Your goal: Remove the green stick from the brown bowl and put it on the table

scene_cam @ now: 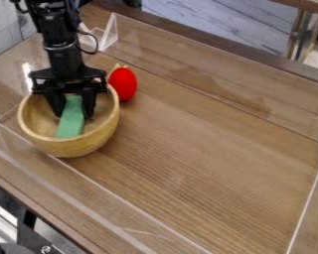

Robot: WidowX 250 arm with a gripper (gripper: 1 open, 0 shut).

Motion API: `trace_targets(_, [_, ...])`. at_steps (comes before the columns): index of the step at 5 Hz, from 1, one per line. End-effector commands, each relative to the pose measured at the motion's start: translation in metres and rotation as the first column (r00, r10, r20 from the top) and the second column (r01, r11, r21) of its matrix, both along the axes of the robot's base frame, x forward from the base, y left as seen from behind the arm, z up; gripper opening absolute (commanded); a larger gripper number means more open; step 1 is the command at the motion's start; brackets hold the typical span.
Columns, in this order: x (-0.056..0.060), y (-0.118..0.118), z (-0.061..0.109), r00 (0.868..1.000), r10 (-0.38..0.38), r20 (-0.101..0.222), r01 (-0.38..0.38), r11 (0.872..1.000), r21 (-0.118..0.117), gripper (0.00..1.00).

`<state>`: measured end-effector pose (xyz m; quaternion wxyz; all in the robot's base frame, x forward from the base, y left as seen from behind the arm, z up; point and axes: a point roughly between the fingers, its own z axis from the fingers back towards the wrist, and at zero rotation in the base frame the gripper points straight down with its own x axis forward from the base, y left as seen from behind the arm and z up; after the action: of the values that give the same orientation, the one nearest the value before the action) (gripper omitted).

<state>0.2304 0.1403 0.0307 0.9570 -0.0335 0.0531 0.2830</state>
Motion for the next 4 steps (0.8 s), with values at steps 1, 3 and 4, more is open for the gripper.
trace_targets(1, [-0.007,0.011,0.009,0.998,0.045,0.034,-0.046,0.999,0.019,0.0])
trace_targets(3, [-0.022,0.016,0.006,0.999,0.034,0.029,-0.034,0.999,0.023,0.0])
trace_targets(4, [-0.016,0.009,0.023,0.994,0.094,0.051,-0.094,0.995,0.014,0.0])
